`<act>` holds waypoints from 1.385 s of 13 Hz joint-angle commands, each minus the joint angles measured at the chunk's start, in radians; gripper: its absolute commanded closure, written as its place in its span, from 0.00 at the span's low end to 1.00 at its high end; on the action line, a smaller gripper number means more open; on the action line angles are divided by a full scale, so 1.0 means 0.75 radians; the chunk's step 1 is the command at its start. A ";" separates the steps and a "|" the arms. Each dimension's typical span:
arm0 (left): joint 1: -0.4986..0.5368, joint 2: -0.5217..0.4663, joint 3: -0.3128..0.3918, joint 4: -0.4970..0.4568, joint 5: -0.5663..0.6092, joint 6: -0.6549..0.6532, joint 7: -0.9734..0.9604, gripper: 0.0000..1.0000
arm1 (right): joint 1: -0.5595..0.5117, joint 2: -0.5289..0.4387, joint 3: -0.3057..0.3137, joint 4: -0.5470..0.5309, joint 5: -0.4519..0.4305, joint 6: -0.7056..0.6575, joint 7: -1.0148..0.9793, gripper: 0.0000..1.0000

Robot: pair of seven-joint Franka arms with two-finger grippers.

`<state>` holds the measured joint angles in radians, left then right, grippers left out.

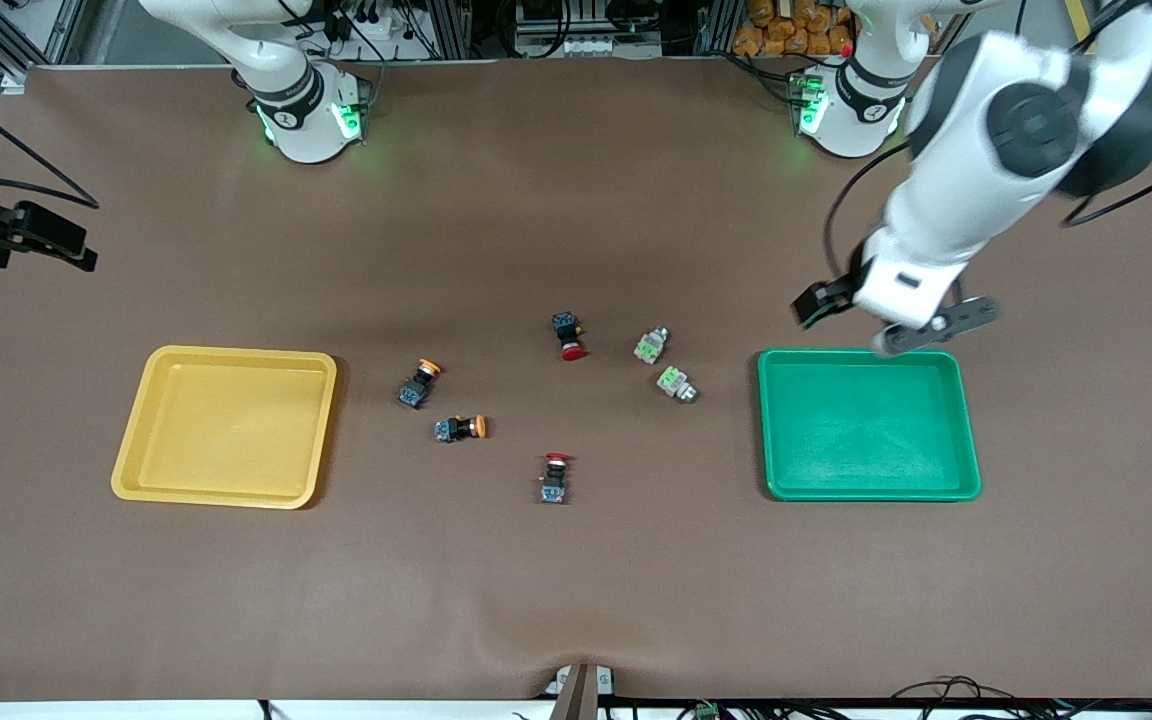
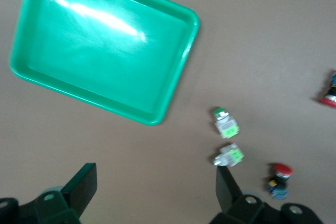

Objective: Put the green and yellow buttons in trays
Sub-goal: 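Lower the left gripper onto a green button while the right gripper reaches out, then carry the green button into the green tray with the left gripper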

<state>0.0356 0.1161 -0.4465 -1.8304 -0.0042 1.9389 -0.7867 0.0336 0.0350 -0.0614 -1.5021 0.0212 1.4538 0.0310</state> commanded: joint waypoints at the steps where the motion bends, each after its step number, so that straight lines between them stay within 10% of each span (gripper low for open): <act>1: -0.061 0.117 -0.024 0.005 0.040 0.128 -0.198 0.00 | 0.035 0.025 -0.010 0.025 0.004 -0.016 0.026 0.00; 18: -0.303 0.702 -0.012 0.001 0.408 0.611 -1.303 0.00 | 0.080 0.428 -0.014 0.076 -0.006 -0.312 0.030 0.00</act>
<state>-0.1937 0.6172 -0.4565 -1.8382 0.2750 2.3731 -1.7046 0.0756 0.3258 -0.0669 -1.4792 0.0227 1.2522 0.0320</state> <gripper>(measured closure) 0.000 0.000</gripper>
